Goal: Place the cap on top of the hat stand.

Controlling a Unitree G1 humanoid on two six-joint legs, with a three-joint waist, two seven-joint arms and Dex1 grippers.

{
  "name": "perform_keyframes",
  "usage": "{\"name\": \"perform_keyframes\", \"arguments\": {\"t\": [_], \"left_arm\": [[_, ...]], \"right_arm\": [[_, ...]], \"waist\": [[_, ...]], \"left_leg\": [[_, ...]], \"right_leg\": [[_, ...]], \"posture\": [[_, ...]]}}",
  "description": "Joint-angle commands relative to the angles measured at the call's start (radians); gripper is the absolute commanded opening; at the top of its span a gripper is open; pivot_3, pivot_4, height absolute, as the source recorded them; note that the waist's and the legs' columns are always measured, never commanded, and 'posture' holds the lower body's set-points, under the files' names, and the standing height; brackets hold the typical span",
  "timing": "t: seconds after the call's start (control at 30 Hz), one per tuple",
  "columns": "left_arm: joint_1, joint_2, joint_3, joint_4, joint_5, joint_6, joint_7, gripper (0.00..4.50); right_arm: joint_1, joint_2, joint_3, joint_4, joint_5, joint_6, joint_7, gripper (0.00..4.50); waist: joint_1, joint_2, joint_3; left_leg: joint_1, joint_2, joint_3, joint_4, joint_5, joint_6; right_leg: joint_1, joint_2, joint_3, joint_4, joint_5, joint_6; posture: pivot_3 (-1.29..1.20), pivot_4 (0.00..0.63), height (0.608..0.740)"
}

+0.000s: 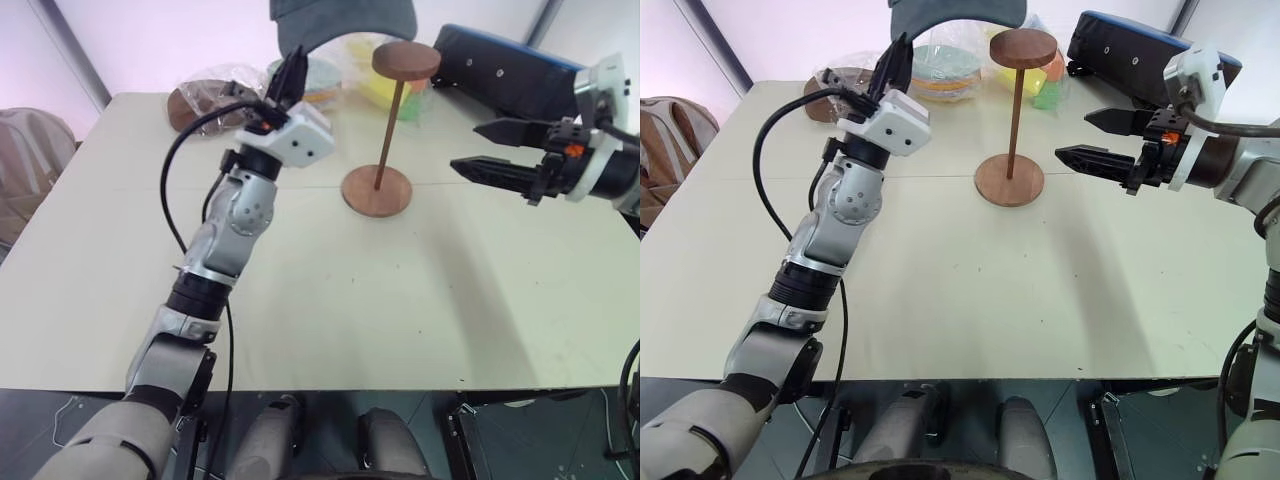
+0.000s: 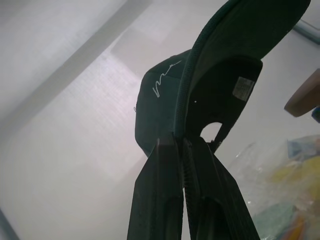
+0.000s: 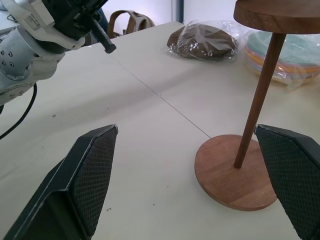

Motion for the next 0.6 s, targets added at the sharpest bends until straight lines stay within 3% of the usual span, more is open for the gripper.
{"name": "perform_keyframes", "arguments": {"t": [0.03,0.6], "left_arm": [[-0.043,-0.013,-0.015,-0.008,0.021,-0.029,0.029,0.04],[0.029,-0.111,-0.143,-0.02,0.091,-0.069,0.038,0.04]], "right_arm": [[-0.004,-0.004,-0.038,-0.038,0.013,-0.015,-0.007,4.5],[0.0,-0.01,-0.036,-0.041,0.014,-0.012,-0.011,4.5]], "waist": [[0.0,0.0,0.0],[0.001,0.0,0.0]], "left_leg": [[0.0,0.0,0.0,0.0,0.0,0.0],[0.0,0.0,0.0,0.0,0.0,0.0]], "right_leg": [[0.0,0.0,0.0,0.0,0.0,0.0],[0.0,0.0,0.0,0.0,0.0,0.0]], "posture": [[0.0,0.15,0.74],[0.0,0.15,0.74]]}}
